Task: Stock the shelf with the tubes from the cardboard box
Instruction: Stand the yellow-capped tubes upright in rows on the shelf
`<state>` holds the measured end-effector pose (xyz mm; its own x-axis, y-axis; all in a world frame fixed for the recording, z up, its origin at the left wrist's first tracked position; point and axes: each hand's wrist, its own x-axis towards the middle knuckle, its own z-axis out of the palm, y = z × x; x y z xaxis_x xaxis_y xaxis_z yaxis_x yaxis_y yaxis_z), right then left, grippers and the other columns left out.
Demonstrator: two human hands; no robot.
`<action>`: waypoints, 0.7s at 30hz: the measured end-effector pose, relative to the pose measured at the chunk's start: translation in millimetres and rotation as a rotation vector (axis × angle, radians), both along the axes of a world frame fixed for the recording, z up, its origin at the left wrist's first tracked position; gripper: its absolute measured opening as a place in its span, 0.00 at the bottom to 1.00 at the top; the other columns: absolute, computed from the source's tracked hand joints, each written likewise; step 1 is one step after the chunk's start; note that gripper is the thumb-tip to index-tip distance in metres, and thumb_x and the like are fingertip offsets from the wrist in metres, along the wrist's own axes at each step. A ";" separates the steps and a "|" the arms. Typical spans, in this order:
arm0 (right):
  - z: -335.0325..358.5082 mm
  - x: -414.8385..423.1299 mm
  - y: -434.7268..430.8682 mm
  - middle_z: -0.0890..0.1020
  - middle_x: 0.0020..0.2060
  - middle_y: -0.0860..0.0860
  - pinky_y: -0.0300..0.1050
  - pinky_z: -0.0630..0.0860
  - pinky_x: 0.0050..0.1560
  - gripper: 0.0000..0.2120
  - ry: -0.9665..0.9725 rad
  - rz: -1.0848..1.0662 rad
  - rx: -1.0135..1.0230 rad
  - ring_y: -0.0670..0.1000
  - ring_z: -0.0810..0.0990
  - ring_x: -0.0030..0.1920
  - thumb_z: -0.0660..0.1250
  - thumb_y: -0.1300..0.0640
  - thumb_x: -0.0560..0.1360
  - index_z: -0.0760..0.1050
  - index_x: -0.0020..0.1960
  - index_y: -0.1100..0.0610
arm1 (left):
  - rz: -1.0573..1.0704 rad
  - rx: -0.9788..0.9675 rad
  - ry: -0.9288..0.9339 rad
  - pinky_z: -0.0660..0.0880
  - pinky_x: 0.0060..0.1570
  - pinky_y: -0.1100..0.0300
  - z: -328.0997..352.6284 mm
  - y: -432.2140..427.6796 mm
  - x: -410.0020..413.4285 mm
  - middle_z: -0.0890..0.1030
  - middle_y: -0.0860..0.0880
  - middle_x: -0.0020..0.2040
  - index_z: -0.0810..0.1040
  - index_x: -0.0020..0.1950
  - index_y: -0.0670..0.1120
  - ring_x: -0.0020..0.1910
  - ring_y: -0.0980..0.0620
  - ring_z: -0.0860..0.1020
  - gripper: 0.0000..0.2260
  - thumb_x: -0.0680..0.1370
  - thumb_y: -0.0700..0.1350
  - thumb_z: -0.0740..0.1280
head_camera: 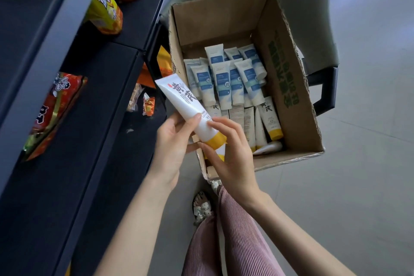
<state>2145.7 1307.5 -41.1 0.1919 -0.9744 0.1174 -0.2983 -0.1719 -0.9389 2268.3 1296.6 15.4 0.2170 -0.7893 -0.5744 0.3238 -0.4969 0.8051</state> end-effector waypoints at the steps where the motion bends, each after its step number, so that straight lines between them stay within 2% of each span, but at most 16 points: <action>1: -0.4 -1.2 1.4 0.73 0.60 0.49 0.46 0.72 0.63 0.19 -0.015 0.015 0.032 0.47 0.73 0.64 0.68 0.53 0.75 0.70 0.64 0.53 | 0.007 0.002 -0.005 0.80 0.41 0.59 -1.4 0.8 4.2 0.83 0.51 0.49 0.76 0.58 0.50 0.46 0.56 0.82 0.09 0.78 0.42 0.62; 3: -1.8 -5.6 1.7 0.72 0.62 0.45 0.49 0.72 0.64 0.17 -0.057 0.001 0.150 0.47 0.72 0.65 0.65 0.49 0.76 0.70 0.65 0.48 | 0.016 0.011 -0.018 0.81 0.43 0.57 -3.7 2.2 13.0 0.82 0.51 0.49 0.75 0.58 0.50 0.45 0.57 0.82 0.09 0.78 0.43 0.62; 6: -9.9 -15.9 -7.8 0.71 0.61 0.41 0.46 0.71 0.64 0.14 -0.029 -0.061 0.318 0.43 0.70 0.65 0.62 0.49 0.78 0.66 0.63 0.41 | 0.034 0.031 -0.049 0.80 0.43 0.57 -6.7 5.8 26.2 0.82 0.50 0.51 0.75 0.58 0.50 0.45 0.57 0.81 0.09 0.79 0.43 0.62; 9: -29.3 -27.0 -24.5 0.70 0.62 0.48 0.47 0.68 0.67 0.18 0.185 -0.101 0.455 0.46 0.69 0.65 0.62 0.52 0.79 0.66 0.68 0.52 | 0.060 0.056 -0.073 0.79 0.44 0.56 -10.7 11.3 37.0 0.82 0.46 0.55 0.74 0.60 0.49 0.47 0.55 0.81 0.10 0.78 0.43 0.63; 12: -55.0 -29.5 -40.7 0.68 0.68 0.55 0.45 0.65 0.67 0.23 0.355 -0.057 0.688 0.52 0.68 0.67 0.62 0.51 0.79 0.63 0.71 0.59 | 0.071 0.069 -0.092 0.79 0.44 0.58 -13.9 17.4 44.1 0.82 0.46 0.56 0.75 0.60 0.49 0.49 0.54 0.81 0.12 0.77 0.43 0.64; 15: -77.7 -22.0 -54.0 0.67 0.70 0.56 0.48 0.65 0.68 0.26 0.395 -0.025 0.834 0.54 0.67 0.69 0.63 0.50 0.78 0.61 0.72 0.60 | 0.065 0.073 -0.096 0.79 0.42 0.61 -15.5 23.2 48.3 0.83 0.50 0.53 0.74 0.62 0.48 0.48 0.55 0.81 0.14 0.76 0.44 0.65; 18: -91.3 -8.7 -68.1 0.66 0.71 0.58 0.54 0.65 0.69 0.30 0.426 0.015 0.851 0.57 0.66 0.70 0.63 0.49 0.78 0.58 0.74 0.61 | 0.058 0.081 -0.106 0.78 0.43 0.62 -16.6 28.2 50.1 0.83 0.55 0.50 0.74 0.63 0.49 0.48 0.57 0.81 0.15 0.76 0.45 0.65; 21: -98.2 5.2 -81.9 0.68 0.70 0.59 0.55 0.68 0.67 0.31 0.460 0.029 0.856 0.58 0.68 0.69 0.64 0.49 0.78 0.58 0.74 0.62 | 0.068 0.088 -0.117 0.78 0.46 0.61 -18.4 31.9 51.8 0.83 0.57 0.46 0.76 0.59 0.51 0.47 0.58 0.81 0.12 0.76 0.44 0.65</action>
